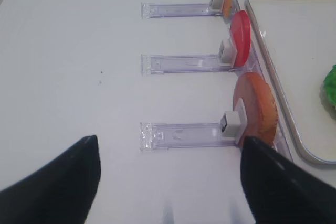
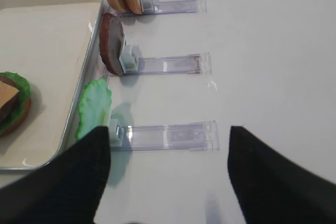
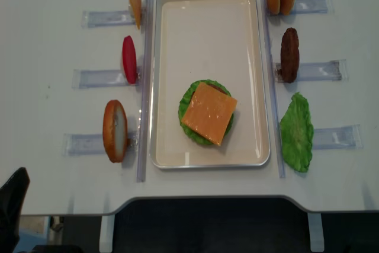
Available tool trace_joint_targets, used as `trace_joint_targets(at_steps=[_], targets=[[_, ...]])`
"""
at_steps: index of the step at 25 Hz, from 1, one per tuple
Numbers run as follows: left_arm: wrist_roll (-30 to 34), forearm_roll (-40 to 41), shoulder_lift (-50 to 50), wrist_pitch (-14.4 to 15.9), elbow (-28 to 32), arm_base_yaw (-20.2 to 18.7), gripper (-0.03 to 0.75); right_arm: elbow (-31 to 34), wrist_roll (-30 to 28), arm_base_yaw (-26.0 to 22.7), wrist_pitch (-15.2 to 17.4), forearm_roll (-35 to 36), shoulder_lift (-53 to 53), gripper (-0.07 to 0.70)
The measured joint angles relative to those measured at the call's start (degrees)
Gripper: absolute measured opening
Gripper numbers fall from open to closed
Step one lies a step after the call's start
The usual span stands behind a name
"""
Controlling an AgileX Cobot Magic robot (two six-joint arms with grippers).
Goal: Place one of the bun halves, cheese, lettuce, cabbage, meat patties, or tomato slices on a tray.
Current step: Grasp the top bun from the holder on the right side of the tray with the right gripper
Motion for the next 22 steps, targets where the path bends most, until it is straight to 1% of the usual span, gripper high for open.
trace_joint_targets(at_steps=[13, 18, 22], targets=[[0.0, 0.0, 0.0, 0.0, 0.0, 0.0, 0.641, 0.0, -1.2, 0.0, -0.1, 0.0, 0.8, 0.465], [-0.1, 0.0, 0.0, 0.0, 0.0, 0.0, 0.641, -0.1, -1.2, 0.0, 0.0, 0.0, 5.4, 0.465], [-0.1, 0.0, 0.0, 0.0, 0.0, 0.0, 0.641, -1.8, -1.1, 0.0, -0.1, -0.1, 11.3, 0.465]])
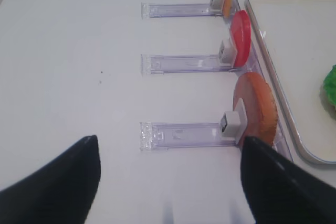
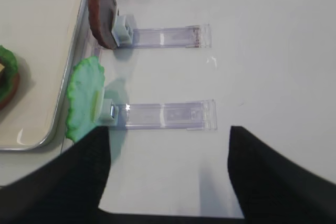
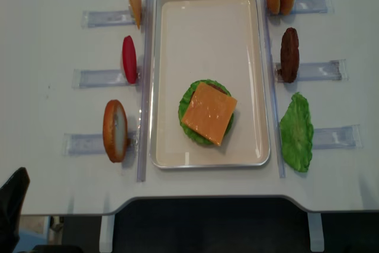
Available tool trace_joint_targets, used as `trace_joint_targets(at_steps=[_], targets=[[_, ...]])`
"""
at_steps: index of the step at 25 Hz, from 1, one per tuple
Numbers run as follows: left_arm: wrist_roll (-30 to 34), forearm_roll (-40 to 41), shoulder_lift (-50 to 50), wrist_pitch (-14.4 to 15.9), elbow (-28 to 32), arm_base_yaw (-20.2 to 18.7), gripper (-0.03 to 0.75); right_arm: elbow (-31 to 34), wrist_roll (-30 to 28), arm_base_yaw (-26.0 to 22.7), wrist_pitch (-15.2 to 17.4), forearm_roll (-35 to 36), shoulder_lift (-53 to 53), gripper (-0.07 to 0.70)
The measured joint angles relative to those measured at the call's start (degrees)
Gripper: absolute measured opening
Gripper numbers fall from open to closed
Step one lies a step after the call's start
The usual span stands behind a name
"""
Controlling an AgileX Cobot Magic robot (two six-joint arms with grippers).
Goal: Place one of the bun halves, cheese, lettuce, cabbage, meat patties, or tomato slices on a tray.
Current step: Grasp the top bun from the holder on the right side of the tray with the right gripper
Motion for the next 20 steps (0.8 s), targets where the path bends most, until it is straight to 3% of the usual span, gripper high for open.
trace_joint_targets(at_steps=[20], targets=[[0.0, 0.0, 0.0, 0.0, 0.0, 0.0, 0.641, -16.8, -0.1, 0.0, -0.2, -2.0, 27.0, 0.465]])
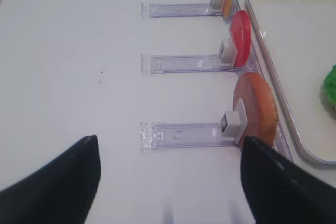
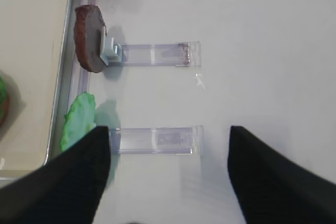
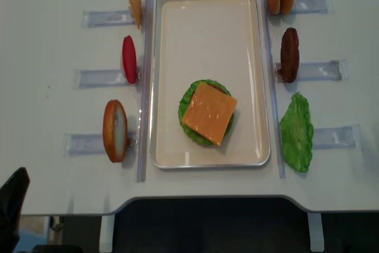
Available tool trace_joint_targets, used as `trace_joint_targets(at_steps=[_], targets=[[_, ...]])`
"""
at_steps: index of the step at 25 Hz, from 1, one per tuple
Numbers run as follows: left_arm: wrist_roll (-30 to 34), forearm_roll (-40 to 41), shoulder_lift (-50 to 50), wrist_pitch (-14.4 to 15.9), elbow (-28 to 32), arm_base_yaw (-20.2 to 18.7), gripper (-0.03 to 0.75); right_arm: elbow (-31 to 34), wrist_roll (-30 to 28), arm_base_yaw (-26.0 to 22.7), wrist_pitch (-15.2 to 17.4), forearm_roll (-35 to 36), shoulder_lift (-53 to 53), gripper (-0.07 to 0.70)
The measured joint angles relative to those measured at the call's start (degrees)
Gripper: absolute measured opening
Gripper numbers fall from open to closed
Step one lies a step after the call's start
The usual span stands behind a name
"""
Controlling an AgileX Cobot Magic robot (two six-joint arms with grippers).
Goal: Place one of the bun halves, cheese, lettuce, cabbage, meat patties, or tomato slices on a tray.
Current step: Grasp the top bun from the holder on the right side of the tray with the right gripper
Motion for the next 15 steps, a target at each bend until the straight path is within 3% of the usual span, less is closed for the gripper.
trace_joint_targets(at_steps=[15], targets=[[0.0, 0.0, 0.0, 0.0, 0.0, 0.0, 0.641, -12.8, -2.2, 0.0, 1.2, -2.5, 22.2, 0.465]])
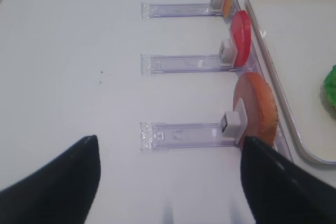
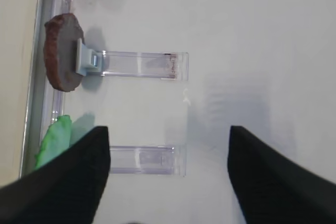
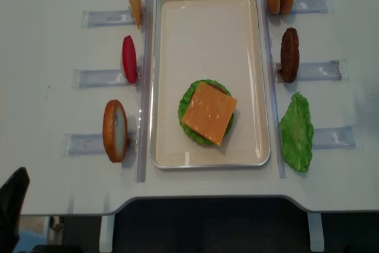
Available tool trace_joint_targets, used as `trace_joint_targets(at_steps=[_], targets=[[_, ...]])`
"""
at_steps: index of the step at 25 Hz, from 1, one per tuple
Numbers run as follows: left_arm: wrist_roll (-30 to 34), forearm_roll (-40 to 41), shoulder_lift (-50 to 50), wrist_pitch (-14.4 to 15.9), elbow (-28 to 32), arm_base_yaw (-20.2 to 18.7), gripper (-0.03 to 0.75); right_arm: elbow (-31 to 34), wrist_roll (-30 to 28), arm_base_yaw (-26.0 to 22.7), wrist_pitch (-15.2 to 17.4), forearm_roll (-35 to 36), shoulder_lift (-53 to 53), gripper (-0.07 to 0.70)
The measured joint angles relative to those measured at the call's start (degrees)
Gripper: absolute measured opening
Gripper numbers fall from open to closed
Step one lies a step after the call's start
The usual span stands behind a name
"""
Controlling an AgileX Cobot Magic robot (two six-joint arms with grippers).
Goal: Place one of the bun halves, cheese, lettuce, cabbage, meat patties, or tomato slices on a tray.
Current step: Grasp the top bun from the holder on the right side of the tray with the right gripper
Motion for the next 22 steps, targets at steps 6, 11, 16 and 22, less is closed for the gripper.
trace_joint_targets(at_steps=[6, 11, 16, 22], targets=[[0.0, 0.0, 0.0, 0.0, 0.0, 0.0, 0.641, -6.6, -0.4, 0.0, 2.4, -0.1, 8.1, 0.465], [-0.1, 0.0, 0.0, 0.0, 0.0, 0.0, 0.641, -12.8, -0.6, 0.0, 2.8, -0.1, 14.1, 0.465], [-0.1, 0.0, 0.0, 0.0, 0.0, 0.0, 0.641, -18.8, -0.8, 0.0, 2.8, -0.1, 19.9, 0.465], [-0.1, 0.0, 0.0, 0.0, 0.0, 0.0, 0.641, -25.7, -1.5, 0.0, 2.7, -0.1, 26.9, 0.465]])
